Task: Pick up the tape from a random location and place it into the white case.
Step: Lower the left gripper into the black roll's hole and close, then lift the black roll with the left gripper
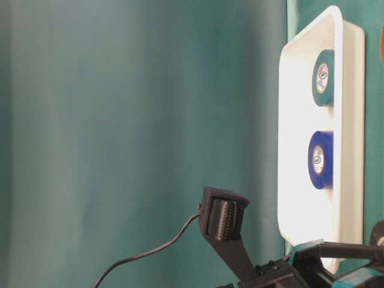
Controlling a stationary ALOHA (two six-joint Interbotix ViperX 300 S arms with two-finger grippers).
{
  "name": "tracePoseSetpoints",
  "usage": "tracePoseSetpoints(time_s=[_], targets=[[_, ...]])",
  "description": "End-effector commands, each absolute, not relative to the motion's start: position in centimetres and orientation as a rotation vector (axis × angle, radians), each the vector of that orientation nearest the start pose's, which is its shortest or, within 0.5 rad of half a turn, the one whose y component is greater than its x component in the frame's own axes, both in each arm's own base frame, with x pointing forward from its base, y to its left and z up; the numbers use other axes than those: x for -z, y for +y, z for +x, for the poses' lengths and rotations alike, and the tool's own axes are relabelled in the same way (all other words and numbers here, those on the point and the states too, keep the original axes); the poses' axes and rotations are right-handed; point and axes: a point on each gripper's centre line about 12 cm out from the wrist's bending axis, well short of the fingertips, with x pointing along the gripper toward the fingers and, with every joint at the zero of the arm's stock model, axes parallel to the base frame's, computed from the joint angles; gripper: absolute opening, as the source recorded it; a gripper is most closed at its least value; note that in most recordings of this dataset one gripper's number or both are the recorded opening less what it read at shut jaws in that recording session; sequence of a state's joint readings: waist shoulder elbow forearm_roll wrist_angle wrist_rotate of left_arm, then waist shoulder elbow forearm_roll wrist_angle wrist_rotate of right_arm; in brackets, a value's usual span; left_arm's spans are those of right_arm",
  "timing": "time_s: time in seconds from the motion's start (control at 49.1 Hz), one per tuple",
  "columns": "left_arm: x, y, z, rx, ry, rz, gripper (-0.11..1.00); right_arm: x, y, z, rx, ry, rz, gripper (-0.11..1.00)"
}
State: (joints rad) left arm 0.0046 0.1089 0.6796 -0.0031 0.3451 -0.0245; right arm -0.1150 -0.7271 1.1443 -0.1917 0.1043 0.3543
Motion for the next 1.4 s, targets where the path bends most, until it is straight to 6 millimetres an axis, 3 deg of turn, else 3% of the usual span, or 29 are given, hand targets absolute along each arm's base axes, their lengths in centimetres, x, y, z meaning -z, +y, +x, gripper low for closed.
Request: tracePoseSetpoints(time_s=[0.0, 0.061, 0.224, 0.305, 0.977, 1.384], targets=[[-10.5, 0.3, 35.6, -0.022, 1.117, -0.029, 0.92, -21.8, -2.8, 22.4, 0.171, 0.482, 0.185, 0.90], [-10.6, 0.3, 35.5, -0.022, 1.120, -0.031, 0.81, -21.7, -2.8, 22.4, 0.171, 0.483, 0.185, 0.90], [-10.6, 0.3, 35.4, -0.021, 1.135, -0.028, 0.35, -21.8, -2.8, 22.4, 0.172, 0.482, 0.186, 0.90], [-10.6, 0.3, 35.3, -0.022, 1.143, -0.029, 0.19, -21.7, -2.8, 22.3, 0.171, 0.485, 0.185, 0.90], [-10.8, 0.4, 35.3, -0.022, 1.147, -0.027, 0.19, -21.8, -2.8, 22.4, 0.171, 0.482, 0.184, 0.90], [-12.5, 0.4, 35.2, -0.021, 1.129, -0.025, 0.19, -21.8, -2.8, 22.4, 0.171, 0.482, 0.184, 0.90]])
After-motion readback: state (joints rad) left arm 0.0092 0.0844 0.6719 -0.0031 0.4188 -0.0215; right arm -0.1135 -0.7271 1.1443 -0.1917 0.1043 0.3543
